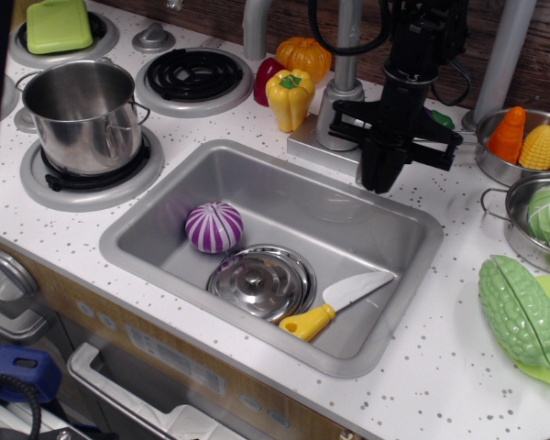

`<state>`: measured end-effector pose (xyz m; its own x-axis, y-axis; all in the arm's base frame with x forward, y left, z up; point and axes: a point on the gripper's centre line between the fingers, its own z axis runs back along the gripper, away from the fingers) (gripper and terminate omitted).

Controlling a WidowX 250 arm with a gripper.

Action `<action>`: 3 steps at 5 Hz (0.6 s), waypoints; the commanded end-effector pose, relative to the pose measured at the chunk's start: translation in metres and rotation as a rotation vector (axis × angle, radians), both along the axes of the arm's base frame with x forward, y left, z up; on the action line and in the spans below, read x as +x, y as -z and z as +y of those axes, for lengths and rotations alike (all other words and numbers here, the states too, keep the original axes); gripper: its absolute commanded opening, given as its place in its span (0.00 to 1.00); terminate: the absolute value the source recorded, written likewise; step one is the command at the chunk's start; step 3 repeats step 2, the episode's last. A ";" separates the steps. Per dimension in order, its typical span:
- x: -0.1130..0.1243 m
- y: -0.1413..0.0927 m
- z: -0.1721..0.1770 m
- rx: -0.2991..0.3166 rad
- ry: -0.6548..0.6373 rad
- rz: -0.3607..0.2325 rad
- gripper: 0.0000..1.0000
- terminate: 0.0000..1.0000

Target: Turn lever vertical to front

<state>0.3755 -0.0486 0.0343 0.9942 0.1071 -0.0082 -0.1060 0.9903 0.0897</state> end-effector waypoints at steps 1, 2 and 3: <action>0.004 -0.035 0.000 0.047 0.041 -0.065 1.00 0.00; 0.003 -0.037 0.002 0.041 0.070 -0.072 1.00 1.00; 0.003 -0.037 0.002 0.041 0.070 -0.072 1.00 1.00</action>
